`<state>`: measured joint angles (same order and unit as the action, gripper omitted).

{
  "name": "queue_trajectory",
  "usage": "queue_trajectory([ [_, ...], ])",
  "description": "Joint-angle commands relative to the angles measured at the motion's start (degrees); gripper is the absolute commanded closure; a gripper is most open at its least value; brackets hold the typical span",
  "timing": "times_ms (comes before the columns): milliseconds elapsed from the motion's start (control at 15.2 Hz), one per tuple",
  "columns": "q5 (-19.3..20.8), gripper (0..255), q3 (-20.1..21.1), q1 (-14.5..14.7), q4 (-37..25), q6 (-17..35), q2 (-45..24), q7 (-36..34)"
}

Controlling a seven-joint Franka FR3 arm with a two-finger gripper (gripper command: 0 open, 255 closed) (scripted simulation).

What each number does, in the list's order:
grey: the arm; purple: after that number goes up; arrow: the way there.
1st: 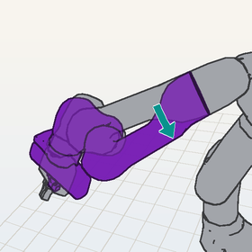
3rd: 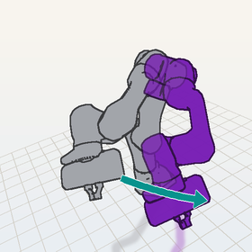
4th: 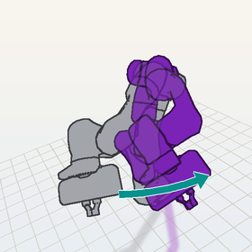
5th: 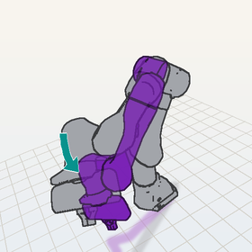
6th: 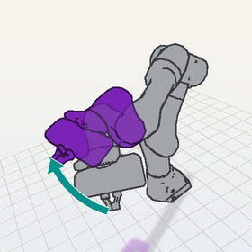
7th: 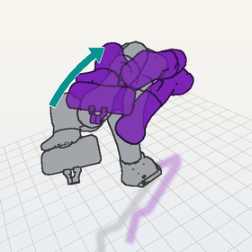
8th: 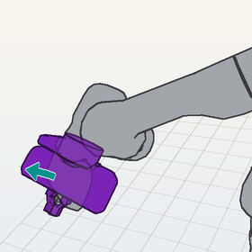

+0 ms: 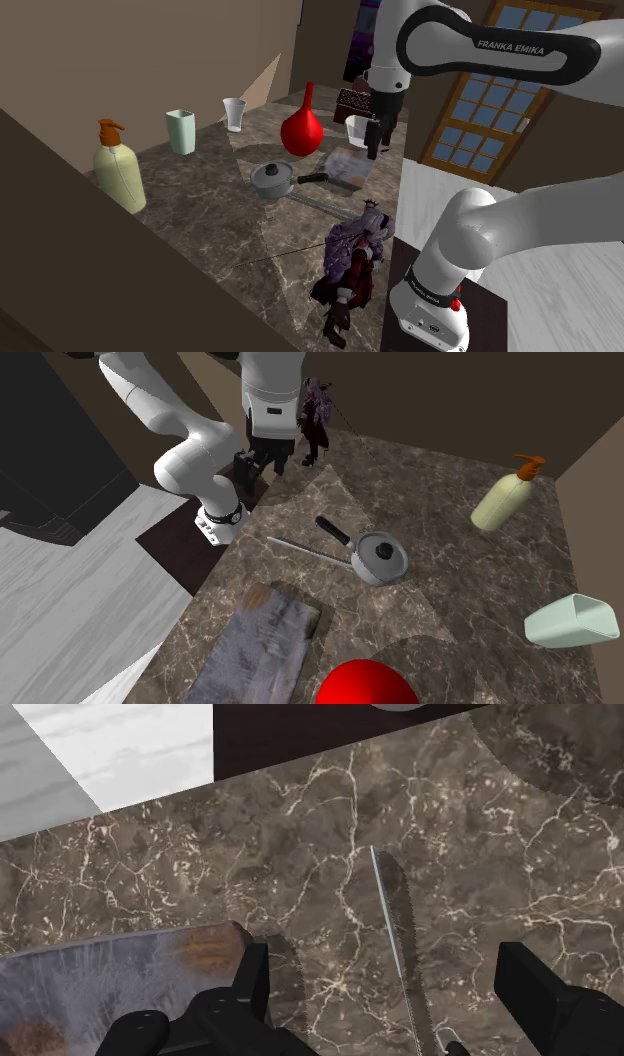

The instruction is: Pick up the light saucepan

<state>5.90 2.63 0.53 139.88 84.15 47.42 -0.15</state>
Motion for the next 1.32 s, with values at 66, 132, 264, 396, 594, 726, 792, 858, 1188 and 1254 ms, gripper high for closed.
queue_trajectory([
  [66, -0.6, 0, -0.2, 0.1, -0.7, 1.2, -2.6, 0.0],
  [132, -1.3, 0, -0.4, 0.2, -1.4, 2.4, -5.2, 0.1],
  [264, -2.6, 0, -0.9, 0.5, -3.2, 4.5, -10.4, 0.3],
  [396, -4.0, 0, -1.2, 0.8, -5.2, 6.4, -15.6, 0.7],
  [594, -6.2, 0, -1.7, 1.4, -8.7, 8.7, -23.5, 1.5],
  [726, -7.7, 0, -2.0, 1.7, -11.5, 9.8, -28.7, 2.1],
  [792, -8.5, 0, -2.1, 1.9, -12.9, 10.2, -31.3, 2.5],
  [858, -9.3, 0, -2.2, 2.1, -14.4, 10.6, -33.9, 2.8],
  [1188, -13.5, 0, -2.2, 2.7, -23.1, 11.3, -46.8, 4.7],
  [1254, -13.6, 0, -2.2, 2.7, -23.4, 11.3, -47.2, 4.8],
])
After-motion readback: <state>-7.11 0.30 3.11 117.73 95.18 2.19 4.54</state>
